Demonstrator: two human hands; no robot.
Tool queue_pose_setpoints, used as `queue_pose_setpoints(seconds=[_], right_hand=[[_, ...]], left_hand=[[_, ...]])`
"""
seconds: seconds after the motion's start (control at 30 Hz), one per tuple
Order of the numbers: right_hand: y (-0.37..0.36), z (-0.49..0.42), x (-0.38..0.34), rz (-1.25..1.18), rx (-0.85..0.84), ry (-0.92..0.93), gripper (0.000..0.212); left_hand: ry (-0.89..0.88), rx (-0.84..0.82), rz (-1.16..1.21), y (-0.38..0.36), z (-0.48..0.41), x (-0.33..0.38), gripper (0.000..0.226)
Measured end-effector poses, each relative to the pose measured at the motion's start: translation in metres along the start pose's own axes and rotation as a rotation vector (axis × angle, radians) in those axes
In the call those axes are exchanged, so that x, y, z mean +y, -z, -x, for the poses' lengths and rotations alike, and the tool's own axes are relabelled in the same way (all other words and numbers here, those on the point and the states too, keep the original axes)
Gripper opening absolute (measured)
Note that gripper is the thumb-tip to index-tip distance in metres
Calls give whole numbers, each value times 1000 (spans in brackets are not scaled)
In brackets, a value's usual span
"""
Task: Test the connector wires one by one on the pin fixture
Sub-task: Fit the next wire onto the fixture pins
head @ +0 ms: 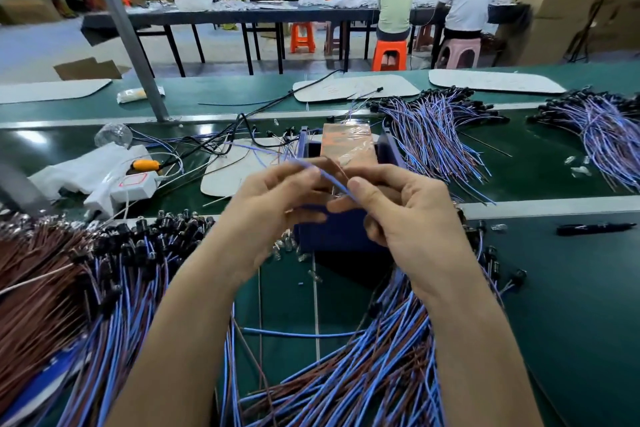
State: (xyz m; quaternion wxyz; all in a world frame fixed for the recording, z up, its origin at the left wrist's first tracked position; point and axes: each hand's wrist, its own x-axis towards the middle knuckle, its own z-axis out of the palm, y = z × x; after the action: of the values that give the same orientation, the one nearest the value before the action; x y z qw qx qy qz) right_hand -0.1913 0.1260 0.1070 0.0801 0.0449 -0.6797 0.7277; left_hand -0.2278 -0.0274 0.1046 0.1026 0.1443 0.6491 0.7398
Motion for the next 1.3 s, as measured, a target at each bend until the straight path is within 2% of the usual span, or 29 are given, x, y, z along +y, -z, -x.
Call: queue_pose_setpoints(seconds=[0.07, 0.17, 0.3, 0.43, 0.57, 0.67, 0.77, 1.03, 1.17, 1.3], right_hand=[[1, 0, 2, 104, -72, -39, 10], [1, 0, 5, 219, -164, -86, 9], [0, 1, 7, 332, -258, -152, 16], [7, -4, 7, 133, -159, -75, 26], [7, -1, -2, -91, -85, 8, 16], [10, 2, -4, -9, -48, 20, 17], [14, 4, -6, 96, -137, -14, 19], [35, 0, 1, 104, -308, -54, 27], [51, -3, 8, 104, -249, -20, 27], [61, -7, 13, 174, -214, -7, 24]], left_hand=[[-54, 82, 157, 2, 0, 3, 36], [-90, 146, 174, 5, -1, 5, 33], [-102, 140, 176, 8, 0, 6, 28], [2, -63, 16, 4, 5, 4, 20], [104, -258, -75, -14, 7, -5, 17], [143, -320, -98, -26, 6, -12, 15], [193, -359, -82, -28, 6, -15, 21], [281, -531, -23, -29, 8, -17, 32], [258, -425, 93, -26, 5, -16, 27], [228, -299, 48, -22, 0, -19, 27]])
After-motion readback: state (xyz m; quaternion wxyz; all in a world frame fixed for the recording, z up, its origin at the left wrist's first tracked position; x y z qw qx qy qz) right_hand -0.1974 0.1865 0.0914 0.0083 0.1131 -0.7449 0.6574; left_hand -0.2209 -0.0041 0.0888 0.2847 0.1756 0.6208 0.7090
